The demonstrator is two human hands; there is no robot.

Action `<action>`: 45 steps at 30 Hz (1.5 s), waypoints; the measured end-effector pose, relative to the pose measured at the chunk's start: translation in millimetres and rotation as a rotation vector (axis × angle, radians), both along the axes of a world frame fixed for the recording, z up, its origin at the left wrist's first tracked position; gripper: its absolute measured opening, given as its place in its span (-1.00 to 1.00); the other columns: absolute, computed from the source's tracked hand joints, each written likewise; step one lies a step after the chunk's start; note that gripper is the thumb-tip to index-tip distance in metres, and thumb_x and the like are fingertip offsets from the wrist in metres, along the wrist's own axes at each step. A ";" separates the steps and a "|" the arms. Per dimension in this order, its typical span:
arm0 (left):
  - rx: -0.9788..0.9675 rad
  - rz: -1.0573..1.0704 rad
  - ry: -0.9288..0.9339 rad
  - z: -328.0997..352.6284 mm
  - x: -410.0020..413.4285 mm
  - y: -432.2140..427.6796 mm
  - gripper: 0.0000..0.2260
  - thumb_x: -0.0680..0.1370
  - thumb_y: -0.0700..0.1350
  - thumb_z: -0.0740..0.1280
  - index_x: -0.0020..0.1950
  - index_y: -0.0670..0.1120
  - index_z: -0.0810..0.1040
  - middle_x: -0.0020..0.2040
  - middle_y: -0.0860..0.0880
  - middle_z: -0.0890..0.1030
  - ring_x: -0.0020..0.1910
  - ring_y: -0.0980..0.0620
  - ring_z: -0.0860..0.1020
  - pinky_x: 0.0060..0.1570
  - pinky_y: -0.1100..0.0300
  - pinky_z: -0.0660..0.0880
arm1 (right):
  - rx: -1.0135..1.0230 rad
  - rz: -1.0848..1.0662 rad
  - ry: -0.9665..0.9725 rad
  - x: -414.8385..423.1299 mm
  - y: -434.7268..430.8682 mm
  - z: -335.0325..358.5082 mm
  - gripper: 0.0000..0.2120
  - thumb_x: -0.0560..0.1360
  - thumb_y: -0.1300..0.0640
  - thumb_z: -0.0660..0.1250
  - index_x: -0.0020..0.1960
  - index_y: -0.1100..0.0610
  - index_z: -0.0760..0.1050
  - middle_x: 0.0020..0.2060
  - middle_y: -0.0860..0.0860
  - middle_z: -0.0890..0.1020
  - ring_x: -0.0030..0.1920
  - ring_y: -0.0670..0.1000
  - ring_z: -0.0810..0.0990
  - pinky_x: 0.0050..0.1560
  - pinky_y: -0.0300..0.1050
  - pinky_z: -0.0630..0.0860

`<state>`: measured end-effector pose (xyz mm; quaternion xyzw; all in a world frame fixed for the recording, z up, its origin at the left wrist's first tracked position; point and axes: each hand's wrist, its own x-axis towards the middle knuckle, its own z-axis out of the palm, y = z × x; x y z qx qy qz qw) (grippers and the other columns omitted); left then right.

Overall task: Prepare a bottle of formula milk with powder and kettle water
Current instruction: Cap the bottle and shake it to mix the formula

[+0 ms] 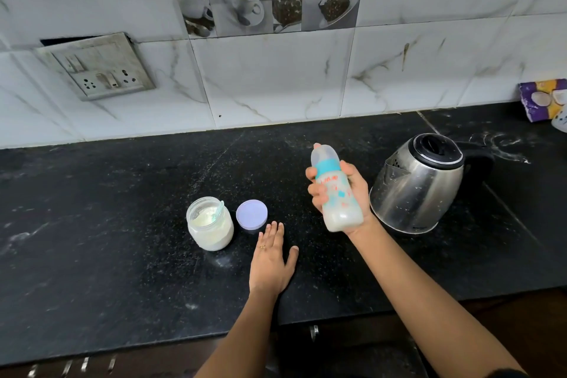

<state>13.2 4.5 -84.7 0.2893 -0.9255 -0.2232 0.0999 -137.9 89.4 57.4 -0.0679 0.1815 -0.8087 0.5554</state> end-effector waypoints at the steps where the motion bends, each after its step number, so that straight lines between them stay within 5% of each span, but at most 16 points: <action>1: 0.000 0.000 0.002 0.1 -0.2 -0.1 -0.42 0.63 0.13 0.06 0.57 -0.08 0.01 0.58 -0.01 0.02 0.55 0.13 -0.10 0.46 0.27 -0.29 | -0.003 -0.006 0.069 -0.4 1.6 0.7 -0.48 0.30 0.12 0.49 0.22 0.18 0.46 -0.11 0.14 0.55 -0.33 0.04 0.56 -0.36 -0.10 0.58; 3: -0.002 -0.001 0.004 -0.3 -0.6 -0.1 -0.42 0.63 0.13 0.07 0.57 -0.08 0.02 0.58 -0.02 0.03 0.55 0.12 -0.09 0.45 0.28 -0.29 | -0.024 -0.030 0.063 1.2 0.0 9.6 -0.45 0.20 0.13 0.56 0.15 0.20 0.52 -0.14 0.12 0.55 -0.33 0.02 0.57 -0.35 -0.13 0.58; 6: 0.007 -0.004 0.002 0.0 -0.4 -0.9 -0.42 0.63 0.12 0.07 0.57 -0.09 0.02 0.58 -0.02 0.03 0.55 0.11 -0.09 0.46 0.27 -0.28 | -0.131 -0.085 -0.213 -6.1 -3.4 10.4 -0.29 0.10 0.23 0.62 0.16 0.23 0.38 -0.15 0.17 0.58 -0.32 0.08 0.62 -0.32 -0.07 0.62; 9: 0.012 -0.002 0.009 -0.8 -0.1 -0.9 -0.42 0.63 0.13 0.08 0.57 -0.08 0.03 0.58 -0.01 0.03 0.55 0.12 -0.09 0.46 0.27 -0.28 | -0.150 0.044 -0.023 -2.0 0.9 18.2 -0.49 0.40 0.16 0.43 0.28 0.17 0.33 -0.06 0.21 0.54 -0.28 0.10 0.57 -0.28 -0.05 0.59; 11: 0.011 -0.003 0.009 -0.9 -0.4 -0.5 -0.42 0.63 0.12 0.08 0.57 -0.09 0.03 0.58 -0.01 0.04 0.55 0.12 -0.09 0.46 0.27 -0.28 | -0.154 0.020 0.073 0.8 0.1 30.1 -0.48 0.37 0.14 0.46 0.27 0.20 0.39 -0.07 0.19 0.55 -0.29 0.08 0.55 -0.30 -0.08 0.58; 14: 0.009 -0.001 0.014 0.0 0.0 -0.6 -0.42 0.63 0.13 0.08 0.57 -0.09 0.03 0.58 -0.01 0.04 0.55 0.12 -0.09 0.46 0.27 -0.28 | -0.111 -0.114 -0.132 -4.2 -4.2 25.8 -0.27 0.08 0.22 0.63 0.16 0.26 0.38 -0.12 0.16 0.57 -0.32 0.08 0.62 -0.31 -0.09 0.62; 16: 0.013 -0.004 0.013 -0.1 -0.3 -0.8 -0.42 0.63 0.13 0.08 0.57 -0.08 0.02 0.58 -0.01 0.03 0.55 0.12 -0.09 0.47 0.26 -0.27 | -0.124 -0.039 -0.167 -8.4 -3.6 17.2 -0.36 0.21 0.20 0.58 0.20 0.26 0.38 -0.10 0.19 0.57 -0.30 0.10 0.61 -0.30 -0.05 0.62; 18: 0.012 0.000 0.012 -0.3 -0.2 -0.6 -0.42 0.63 0.13 0.08 0.57 -0.08 0.02 0.58 -0.01 0.04 0.55 0.12 -0.08 0.47 0.26 -0.26 | -0.072 0.037 -0.001 -7.2 1.2 7.0 -0.50 0.42 0.13 0.41 0.31 0.20 0.40 -0.04 0.19 0.54 -0.27 0.09 0.57 -0.27 -0.07 0.59; 20: 0.013 -0.002 0.012 -0.3 -0.7 -0.2 -0.42 0.63 0.13 0.08 0.57 -0.08 0.02 0.58 -0.01 0.03 0.55 0.12 -0.08 0.48 0.25 -0.25 | -0.075 0.022 0.121 -2.3 0.7 12.7 -0.46 0.38 0.10 0.45 0.32 0.14 0.43 -0.06 0.16 0.55 -0.29 0.04 0.55 -0.29 -0.13 0.57; 23: 0.013 -0.003 0.011 -0.1 -1.0 -0.8 -0.42 0.63 0.13 0.08 0.57 -0.09 0.03 0.58 -0.01 0.03 0.55 0.11 -0.08 0.49 0.24 -0.24 | -0.071 -0.067 -0.117 -6.8 -2.4 2.2 -0.25 0.10 0.19 0.64 0.20 0.23 0.39 -0.11 0.15 0.58 -0.30 0.06 0.61 -0.31 -0.09 0.62; 28: 0.016 0.004 0.020 -1.2 -0.6 -0.6 -0.42 0.62 0.13 0.09 0.57 -0.08 0.04 0.58 -0.01 0.04 0.55 0.12 -0.08 0.48 0.26 -0.25 | 0.028 -0.048 0.065 -2.7 -2.6 -4.9 -0.50 0.27 0.09 0.51 0.18 0.16 0.55 -0.13 0.13 0.57 -0.35 0.02 0.56 -0.35 -0.15 0.57; 32: 0.007 0.004 0.019 0.4 -0.6 -0.1 -0.42 0.63 0.13 0.09 0.57 -0.08 0.04 0.58 0.00 0.04 0.55 0.13 -0.08 0.45 0.28 -0.28 | 0.041 -0.200 -0.303 -4.2 -5.9 -18.9 -0.50 0.28 0.12 0.51 0.12 0.27 0.43 -0.18 0.19 0.59 -0.31 0.10 0.64 -0.32 -0.07 0.63; 37: -0.003 0.005 0.021 -0.3 -0.8 0.1 -0.42 0.63 0.13 0.08 0.57 -0.08 0.03 0.58 0.00 0.03 0.55 0.13 -0.09 0.44 0.29 -0.30 | 0.016 -0.058 -0.106 4.7 -3.8 -9.3 -0.44 0.27 0.16 0.54 0.20 0.23 0.40 -0.13 0.19 0.54 -0.34 0.07 0.57 -0.35 -0.10 0.58; 39: 0.001 0.008 0.022 0.6 -0.9 0.5 -0.42 0.63 0.13 0.08 0.57 -0.08 0.03 0.58 0.00 0.03 0.55 0.13 -0.09 0.45 0.28 -0.28 | -0.022 -0.119 -0.240 0.8 -4.2 -8.9 -0.28 0.15 0.23 0.61 0.22 0.26 0.37 -0.13 0.21 0.57 -0.31 0.11 0.62 -0.32 -0.04 0.62; 43: 0.004 0.008 0.027 0.7 -0.4 0.6 -0.42 0.63 0.13 0.09 0.57 -0.08 0.04 0.58 -0.01 0.04 0.55 0.12 -0.09 0.45 0.28 -0.28 | 0.009 -0.016 -0.218 -2.5 -2.0 -10.5 -0.52 0.38 0.13 0.45 0.22 0.23 0.37 -0.09 0.20 0.53 -0.30 0.08 0.57 -0.28 -0.08 0.59; 45: -0.004 0.003 0.019 -0.2 -0.7 0.1 -0.42 0.63 0.14 0.08 0.57 -0.08 0.03 0.58 -0.01 0.03 0.55 0.12 -0.09 0.45 0.28 -0.29 | 0.012 -0.058 -0.158 0.3 -3.3 0.3 -0.49 0.34 0.12 0.47 0.23 0.20 0.40 -0.11 0.18 0.53 -0.33 0.06 0.56 -0.32 -0.12 0.57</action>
